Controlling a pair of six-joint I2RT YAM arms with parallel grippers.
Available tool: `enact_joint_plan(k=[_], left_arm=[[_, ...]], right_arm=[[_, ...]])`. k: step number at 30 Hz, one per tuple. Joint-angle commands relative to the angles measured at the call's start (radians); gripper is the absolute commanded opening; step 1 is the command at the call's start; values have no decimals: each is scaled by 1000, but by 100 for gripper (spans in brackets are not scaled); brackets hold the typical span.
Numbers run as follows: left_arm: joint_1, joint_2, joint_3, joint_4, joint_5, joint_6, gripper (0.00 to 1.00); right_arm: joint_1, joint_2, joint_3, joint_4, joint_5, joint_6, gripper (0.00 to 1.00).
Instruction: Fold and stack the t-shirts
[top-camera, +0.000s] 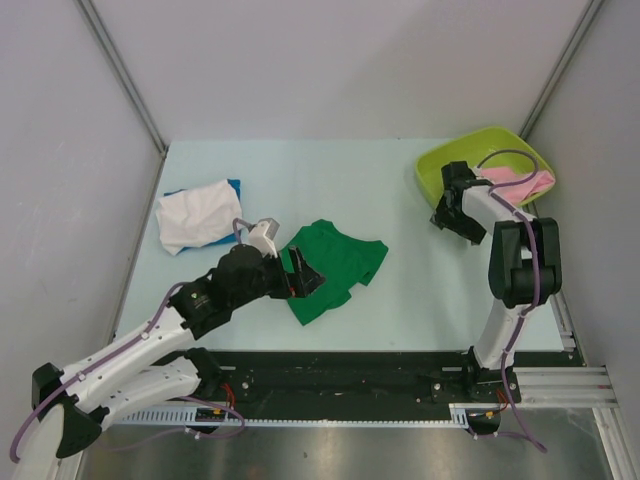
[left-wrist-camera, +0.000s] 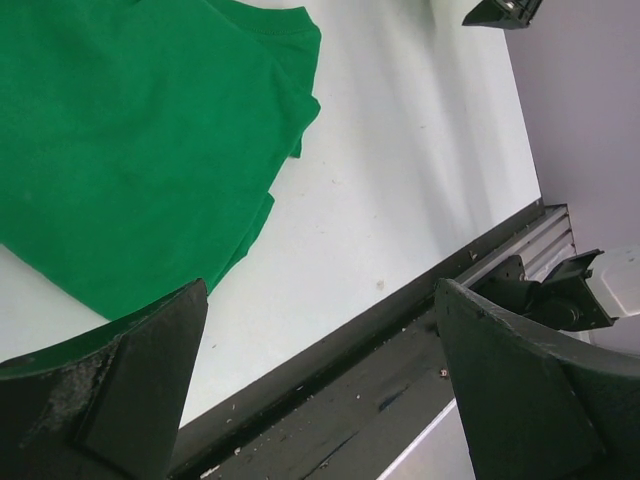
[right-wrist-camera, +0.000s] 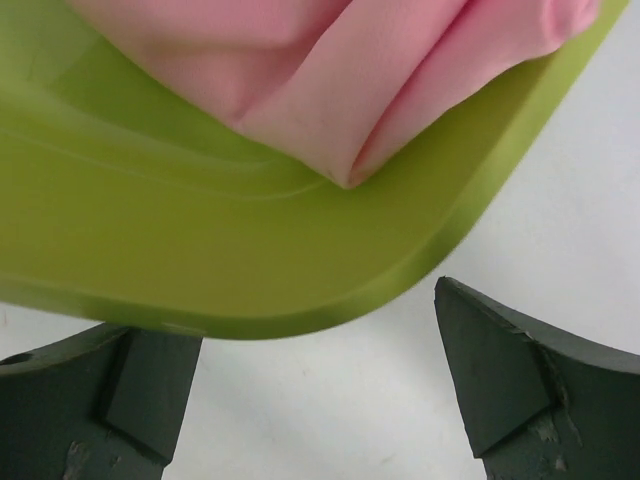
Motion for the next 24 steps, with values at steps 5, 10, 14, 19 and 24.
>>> enact_joint_plan(k=[5,10,14,19,24], left_arm=[[9,48,39,-4,-14,25,100],[12,88,42,16,-8,25,100],[18,119,48,28,-1,33,100],[27,145,53,39,8,36,100],[33,137,57,34,-1,39,100]], right_arm=[[-32,219,242,53,7,72,100],[-34,340,431,30,-3,35,100],[-34,403,574,17,10,14,100],[-48,466,714,12,19,9,100],[-43,427,714,21,-7,-2,100]])
